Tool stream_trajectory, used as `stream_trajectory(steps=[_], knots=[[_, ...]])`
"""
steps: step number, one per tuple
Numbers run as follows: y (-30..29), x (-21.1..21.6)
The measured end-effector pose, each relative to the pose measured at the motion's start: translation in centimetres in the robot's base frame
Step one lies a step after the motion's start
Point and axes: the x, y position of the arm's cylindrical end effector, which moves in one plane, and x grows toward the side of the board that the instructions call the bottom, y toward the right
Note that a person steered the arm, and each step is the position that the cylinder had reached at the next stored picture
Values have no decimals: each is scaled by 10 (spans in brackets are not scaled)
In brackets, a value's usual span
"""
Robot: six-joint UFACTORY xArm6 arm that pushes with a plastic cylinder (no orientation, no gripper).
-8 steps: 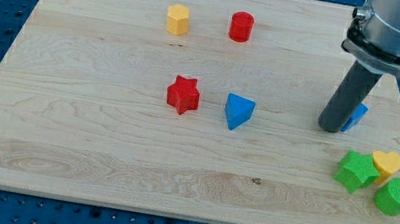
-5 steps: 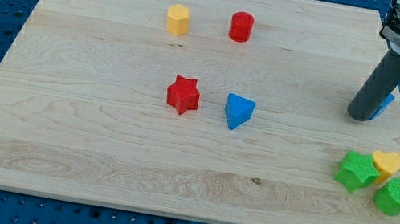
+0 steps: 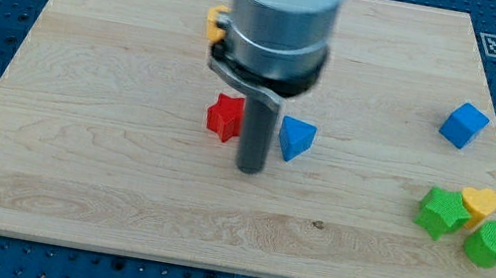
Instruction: Push the blue triangle towards the blue cube
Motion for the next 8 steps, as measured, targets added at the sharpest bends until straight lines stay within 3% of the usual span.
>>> stream_trajectory(steps=[1, 4, 6, 8], knots=[[-3, -9], [82, -23], [90, -48], [137, -62]])
